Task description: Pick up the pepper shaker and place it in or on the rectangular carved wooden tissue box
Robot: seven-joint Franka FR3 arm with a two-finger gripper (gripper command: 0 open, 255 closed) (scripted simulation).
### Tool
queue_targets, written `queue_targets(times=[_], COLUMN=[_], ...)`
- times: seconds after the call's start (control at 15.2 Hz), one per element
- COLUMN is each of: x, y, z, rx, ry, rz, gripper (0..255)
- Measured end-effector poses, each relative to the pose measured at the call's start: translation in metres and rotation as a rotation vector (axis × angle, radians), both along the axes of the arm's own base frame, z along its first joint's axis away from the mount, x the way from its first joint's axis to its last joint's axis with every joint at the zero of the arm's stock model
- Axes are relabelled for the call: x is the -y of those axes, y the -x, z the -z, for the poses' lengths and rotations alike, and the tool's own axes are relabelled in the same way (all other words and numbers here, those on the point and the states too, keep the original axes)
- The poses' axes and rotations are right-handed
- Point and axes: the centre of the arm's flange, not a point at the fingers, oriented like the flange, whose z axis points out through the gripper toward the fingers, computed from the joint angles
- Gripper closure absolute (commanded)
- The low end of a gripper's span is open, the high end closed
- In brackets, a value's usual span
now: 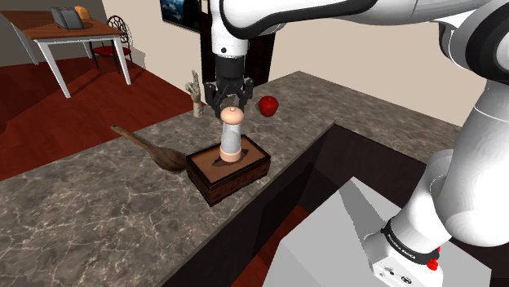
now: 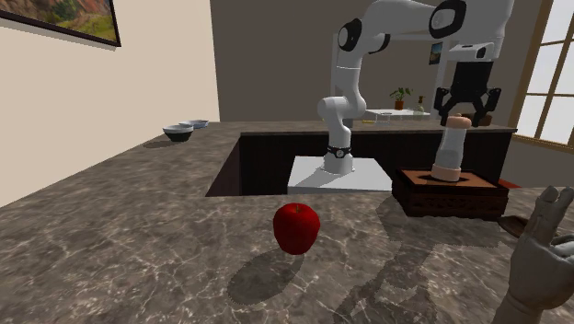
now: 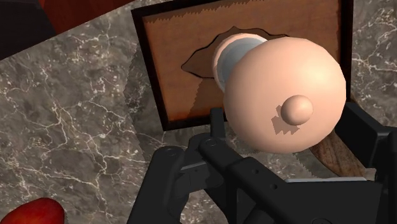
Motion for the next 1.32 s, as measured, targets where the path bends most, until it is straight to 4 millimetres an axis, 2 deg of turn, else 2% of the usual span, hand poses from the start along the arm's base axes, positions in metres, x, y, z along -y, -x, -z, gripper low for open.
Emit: queue_targets(times=[0.13, 0.2, 0.59, 0.92, 1.32], x=[0.000, 0.000, 0.000, 0.000, 0.001], y=[0.000, 0.000, 0.000, -0.004, -0.004], z=[0.000, 0.000, 0.000, -0.042, -0.050], rx=[0.000, 0.000, 0.000, 0.001, 0.000], ry=[0.000, 0.000, 0.000, -0.001, 0.000], rz=[0.000, 0.000, 0.000, 0.000, 0.000], gripper=[255, 0, 0, 0, 0])
